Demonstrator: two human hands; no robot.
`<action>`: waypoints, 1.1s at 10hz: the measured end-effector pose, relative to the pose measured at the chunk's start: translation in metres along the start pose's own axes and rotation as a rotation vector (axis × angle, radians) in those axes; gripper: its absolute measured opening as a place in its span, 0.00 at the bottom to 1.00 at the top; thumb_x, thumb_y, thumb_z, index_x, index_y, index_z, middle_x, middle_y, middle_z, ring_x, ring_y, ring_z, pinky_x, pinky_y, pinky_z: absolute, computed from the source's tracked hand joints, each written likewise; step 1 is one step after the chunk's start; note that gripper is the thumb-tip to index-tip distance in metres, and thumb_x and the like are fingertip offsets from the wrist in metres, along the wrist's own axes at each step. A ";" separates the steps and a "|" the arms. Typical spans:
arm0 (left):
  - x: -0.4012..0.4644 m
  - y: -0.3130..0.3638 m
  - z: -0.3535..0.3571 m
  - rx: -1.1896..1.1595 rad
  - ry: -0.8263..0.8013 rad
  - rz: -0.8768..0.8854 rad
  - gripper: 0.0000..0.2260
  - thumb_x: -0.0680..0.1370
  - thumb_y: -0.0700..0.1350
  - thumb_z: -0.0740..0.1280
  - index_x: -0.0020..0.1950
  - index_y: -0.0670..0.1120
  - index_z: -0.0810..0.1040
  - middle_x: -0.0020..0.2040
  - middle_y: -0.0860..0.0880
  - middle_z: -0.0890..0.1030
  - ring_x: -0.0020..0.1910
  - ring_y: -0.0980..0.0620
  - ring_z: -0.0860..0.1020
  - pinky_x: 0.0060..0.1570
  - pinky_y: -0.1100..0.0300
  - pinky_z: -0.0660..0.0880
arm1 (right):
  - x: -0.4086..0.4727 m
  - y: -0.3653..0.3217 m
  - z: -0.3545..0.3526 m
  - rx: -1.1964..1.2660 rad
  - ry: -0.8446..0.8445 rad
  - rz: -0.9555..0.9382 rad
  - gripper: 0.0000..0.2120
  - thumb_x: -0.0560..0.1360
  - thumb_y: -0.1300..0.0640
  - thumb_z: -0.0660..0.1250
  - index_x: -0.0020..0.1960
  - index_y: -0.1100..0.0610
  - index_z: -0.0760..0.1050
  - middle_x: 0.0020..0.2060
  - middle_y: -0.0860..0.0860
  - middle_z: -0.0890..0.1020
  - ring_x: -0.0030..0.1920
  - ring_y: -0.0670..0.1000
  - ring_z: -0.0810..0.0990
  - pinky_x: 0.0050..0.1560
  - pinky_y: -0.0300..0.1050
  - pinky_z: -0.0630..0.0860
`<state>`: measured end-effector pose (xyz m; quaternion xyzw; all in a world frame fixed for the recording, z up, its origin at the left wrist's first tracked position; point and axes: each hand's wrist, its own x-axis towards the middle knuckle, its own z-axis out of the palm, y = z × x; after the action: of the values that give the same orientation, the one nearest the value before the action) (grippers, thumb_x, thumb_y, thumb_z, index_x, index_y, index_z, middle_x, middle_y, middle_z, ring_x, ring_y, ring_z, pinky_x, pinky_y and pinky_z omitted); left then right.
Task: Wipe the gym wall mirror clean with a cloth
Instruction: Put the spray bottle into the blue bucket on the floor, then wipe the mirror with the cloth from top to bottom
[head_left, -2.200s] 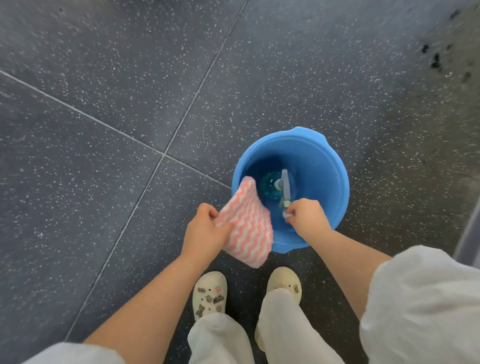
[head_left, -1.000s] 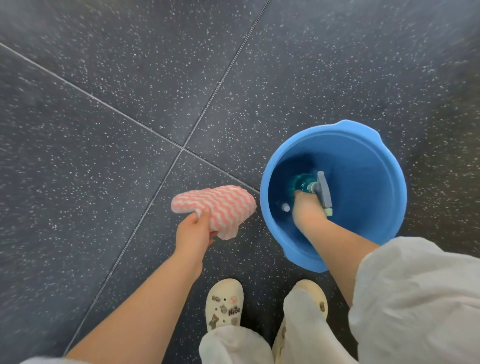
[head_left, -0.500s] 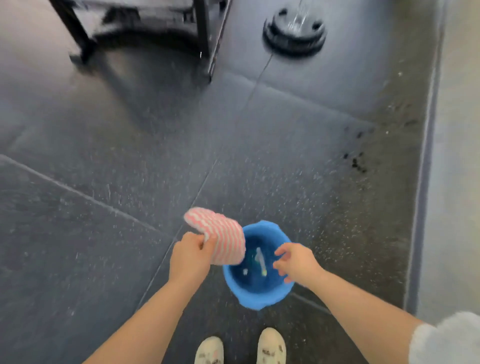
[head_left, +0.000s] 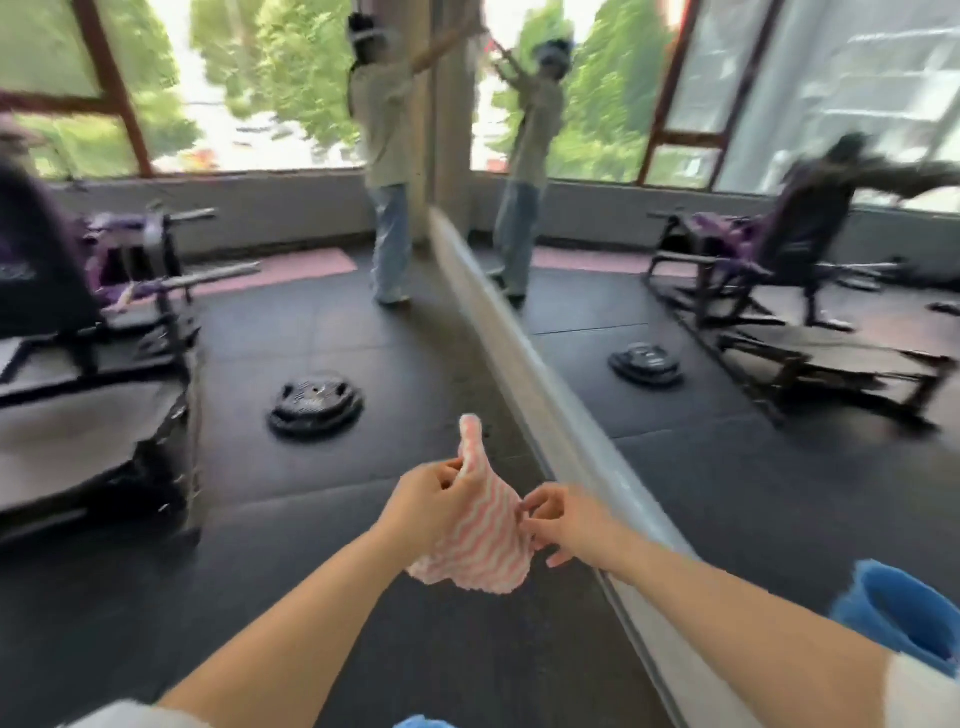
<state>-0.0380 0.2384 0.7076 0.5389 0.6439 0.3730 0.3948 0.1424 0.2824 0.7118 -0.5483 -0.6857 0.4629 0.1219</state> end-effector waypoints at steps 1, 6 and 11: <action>0.002 0.070 0.017 -0.012 -0.180 0.165 0.16 0.79 0.53 0.64 0.45 0.41 0.81 0.33 0.50 0.76 0.35 0.53 0.73 0.33 0.67 0.70 | -0.063 -0.007 -0.045 0.056 0.184 -0.003 0.13 0.77 0.60 0.68 0.60 0.58 0.74 0.38 0.52 0.79 0.35 0.47 0.78 0.39 0.47 0.80; -0.167 0.327 0.253 0.377 -0.948 0.841 0.21 0.76 0.61 0.65 0.35 0.44 0.74 0.32 0.47 0.70 0.33 0.52 0.68 0.37 0.59 0.67 | -0.437 0.049 -0.184 -0.013 0.844 0.106 0.10 0.78 0.55 0.67 0.58 0.58 0.74 0.32 0.51 0.77 0.26 0.47 0.76 0.26 0.42 0.77; -0.175 0.491 0.327 0.493 -0.366 1.244 0.06 0.77 0.42 0.66 0.47 0.49 0.69 0.43 0.51 0.76 0.43 0.50 0.76 0.43 0.57 0.73 | -0.572 0.076 -0.341 -0.192 1.310 0.101 0.07 0.78 0.52 0.65 0.52 0.55 0.75 0.44 0.53 0.84 0.42 0.56 0.84 0.44 0.49 0.81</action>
<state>0.4743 0.1524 1.0371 0.9361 0.2043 0.2761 0.0758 0.6324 -0.0432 1.0328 -0.7562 -0.4816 -0.0244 0.4423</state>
